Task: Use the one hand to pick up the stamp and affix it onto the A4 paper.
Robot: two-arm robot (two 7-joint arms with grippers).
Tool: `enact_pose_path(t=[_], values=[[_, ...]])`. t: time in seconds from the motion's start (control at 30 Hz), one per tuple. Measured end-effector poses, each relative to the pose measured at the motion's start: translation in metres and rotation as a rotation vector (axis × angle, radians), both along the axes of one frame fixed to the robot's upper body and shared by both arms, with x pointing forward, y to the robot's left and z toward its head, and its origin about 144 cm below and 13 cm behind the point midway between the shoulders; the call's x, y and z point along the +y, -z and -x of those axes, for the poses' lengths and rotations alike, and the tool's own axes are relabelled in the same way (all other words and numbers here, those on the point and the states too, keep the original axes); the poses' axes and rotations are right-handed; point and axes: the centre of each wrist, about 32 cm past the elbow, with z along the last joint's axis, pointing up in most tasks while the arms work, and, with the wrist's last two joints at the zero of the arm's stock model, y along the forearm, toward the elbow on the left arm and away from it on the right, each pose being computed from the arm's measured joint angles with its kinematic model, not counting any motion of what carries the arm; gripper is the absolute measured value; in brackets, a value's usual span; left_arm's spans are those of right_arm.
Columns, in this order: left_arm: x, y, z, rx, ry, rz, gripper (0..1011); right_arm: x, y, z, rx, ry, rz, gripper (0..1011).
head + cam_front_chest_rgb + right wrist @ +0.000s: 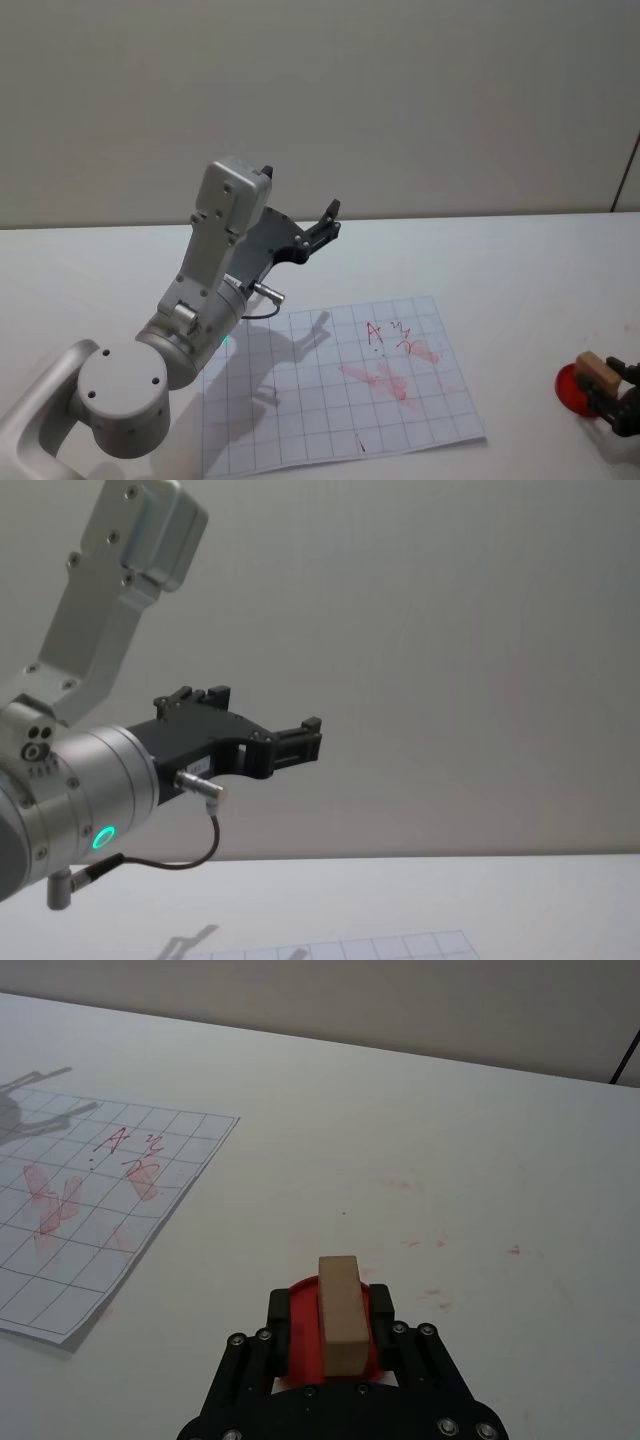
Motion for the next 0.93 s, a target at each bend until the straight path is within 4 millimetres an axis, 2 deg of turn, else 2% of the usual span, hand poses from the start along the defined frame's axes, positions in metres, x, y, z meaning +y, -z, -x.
enact_pose_path(t=[0.13,0.2,0.23,0.27,0.6,0.67,0.93], values=[[0.0000,0.0000,0.0000,0.000,0.000,0.000,1001,0.0008,0.0000,-0.0009,0.003,-0.001,-0.001,567],[0.0000,0.0000,0.0000,0.000,0.000,0.000,1001,0.0012,0.0000,-0.0013,0.004,-0.002,-0.001,612],[0.0000,0.0000,0.0000,0.000,0.000,0.000,1001,0.0013,0.0000,-0.0016,0.005,-0.002,-0.001,675],[0.0000,0.0000,0.0000,0.000,0.000,0.000,1001,0.0013,0.0000,-0.0016,0.005,-0.002,-0.001,675],[0.0000,0.0000,0.0000,0.000,0.000,0.000,1001,0.0022,0.0000,-0.0026,0.008,-0.004,-0.002,974],[0.0000,0.0000,0.0000,0.000,0.000,0.000,1001,0.0023,0.0000,-0.0027,0.008,-0.004,-0.002,1000],[0.0000,0.0000,0.0000,0.000,0.000,0.000,1001,0.0025,0.0002,-0.0029,0.009,-0.004,-0.002,1001]])
